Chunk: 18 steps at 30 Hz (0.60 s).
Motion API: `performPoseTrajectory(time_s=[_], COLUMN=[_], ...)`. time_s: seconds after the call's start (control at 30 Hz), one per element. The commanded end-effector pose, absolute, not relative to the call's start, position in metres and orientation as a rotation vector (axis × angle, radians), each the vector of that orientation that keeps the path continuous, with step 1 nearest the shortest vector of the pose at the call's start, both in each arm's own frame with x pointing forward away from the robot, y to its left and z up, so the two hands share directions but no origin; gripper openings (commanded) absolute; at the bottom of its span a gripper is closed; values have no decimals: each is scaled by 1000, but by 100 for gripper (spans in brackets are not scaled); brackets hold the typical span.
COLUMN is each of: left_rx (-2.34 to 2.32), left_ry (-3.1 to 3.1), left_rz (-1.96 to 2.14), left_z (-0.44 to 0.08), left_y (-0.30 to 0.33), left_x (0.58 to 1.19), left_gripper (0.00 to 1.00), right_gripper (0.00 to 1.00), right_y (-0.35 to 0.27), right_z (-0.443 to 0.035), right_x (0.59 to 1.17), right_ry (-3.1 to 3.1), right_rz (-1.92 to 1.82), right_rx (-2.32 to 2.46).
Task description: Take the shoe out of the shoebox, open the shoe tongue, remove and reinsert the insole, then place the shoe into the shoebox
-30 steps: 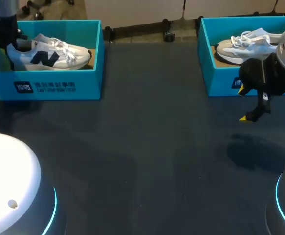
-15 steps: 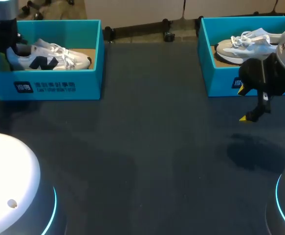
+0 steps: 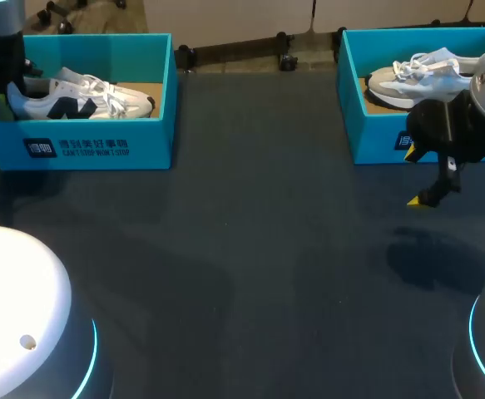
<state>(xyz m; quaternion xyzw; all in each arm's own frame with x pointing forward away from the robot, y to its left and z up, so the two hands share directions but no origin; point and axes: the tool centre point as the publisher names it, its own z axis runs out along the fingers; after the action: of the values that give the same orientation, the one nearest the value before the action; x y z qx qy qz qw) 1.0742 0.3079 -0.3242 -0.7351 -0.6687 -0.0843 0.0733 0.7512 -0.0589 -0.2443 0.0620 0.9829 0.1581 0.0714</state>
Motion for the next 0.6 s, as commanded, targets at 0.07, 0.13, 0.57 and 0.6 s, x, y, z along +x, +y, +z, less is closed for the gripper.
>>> performPoseTrajectory(time_s=[0.07,0.13,0.57,0.6], left_rx=[-2214,-2214,-2202,-2201], left_ry=[-2012,-2012,-2004,-2002], left_rz=[-273,-272,-270,-270], left_z=[-323,-323,-334,-336], left_y=[308,308,312,312], left_x=[1061,1059,1052,1051], left_gripper=[0,0,0,0], right_gripper=[100,100,100,100], right_y=[-59,-59,-59,-59], right_z=[-245,-245,-245,-245], right_x=[751,751,751,751], right_ry=[2955,2955,2955,2955], right_rz=[473,473,473,473], right_rx=[187,187,187,187])
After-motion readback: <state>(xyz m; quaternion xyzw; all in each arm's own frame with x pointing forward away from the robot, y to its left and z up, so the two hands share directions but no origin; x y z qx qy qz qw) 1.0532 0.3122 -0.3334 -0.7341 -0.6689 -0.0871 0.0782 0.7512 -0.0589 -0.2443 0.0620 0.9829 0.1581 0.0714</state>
